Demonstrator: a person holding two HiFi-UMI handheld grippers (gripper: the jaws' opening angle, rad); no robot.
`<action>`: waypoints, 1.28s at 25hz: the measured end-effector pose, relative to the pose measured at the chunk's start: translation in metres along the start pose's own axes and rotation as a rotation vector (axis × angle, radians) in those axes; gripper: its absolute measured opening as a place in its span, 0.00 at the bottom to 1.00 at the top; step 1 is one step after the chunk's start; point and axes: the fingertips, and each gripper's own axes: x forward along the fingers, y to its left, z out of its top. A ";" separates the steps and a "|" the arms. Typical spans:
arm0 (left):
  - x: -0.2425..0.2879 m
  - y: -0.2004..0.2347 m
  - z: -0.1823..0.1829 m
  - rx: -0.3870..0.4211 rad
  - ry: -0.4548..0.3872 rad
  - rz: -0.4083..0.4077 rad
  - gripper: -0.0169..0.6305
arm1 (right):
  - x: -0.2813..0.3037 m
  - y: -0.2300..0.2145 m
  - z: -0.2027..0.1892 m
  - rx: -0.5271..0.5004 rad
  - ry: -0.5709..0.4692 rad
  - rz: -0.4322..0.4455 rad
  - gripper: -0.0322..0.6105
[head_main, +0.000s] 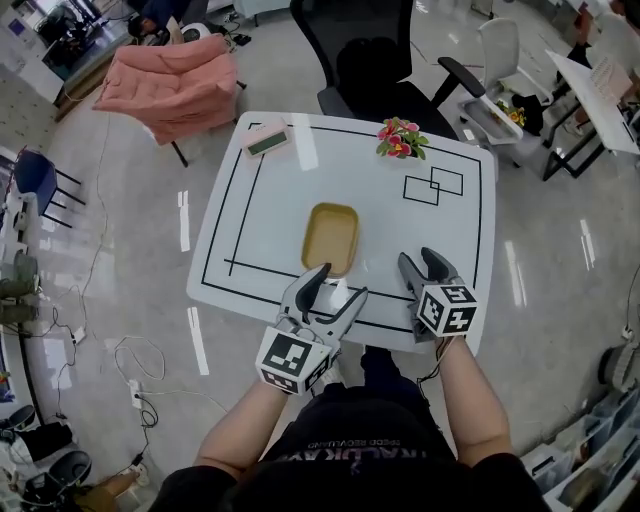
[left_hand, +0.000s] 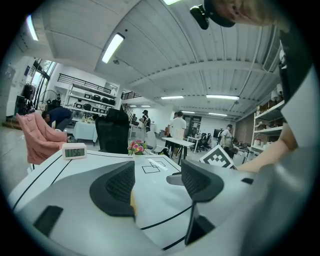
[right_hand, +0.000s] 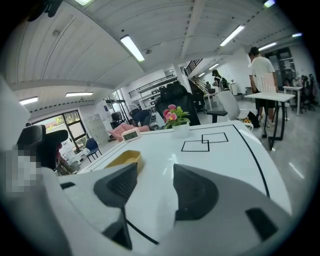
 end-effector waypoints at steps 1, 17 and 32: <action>0.002 0.001 0.000 0.001 0.004 0.003 0.46 | 0.004 -0.004 -0.004 0.013 0.012 0.000 0.40; 0.033 0.018 0.002 -0.005 0.034 0.047 0.46 | 0.049 -0.037 -0.041 0.104 0.175 0.002 0.39; 0.032 0.031 0.002 -0.026 0.032 0.060 0.46 | 0.061 -0.049 -0.053 -0.014 0.280 -0.152 0.20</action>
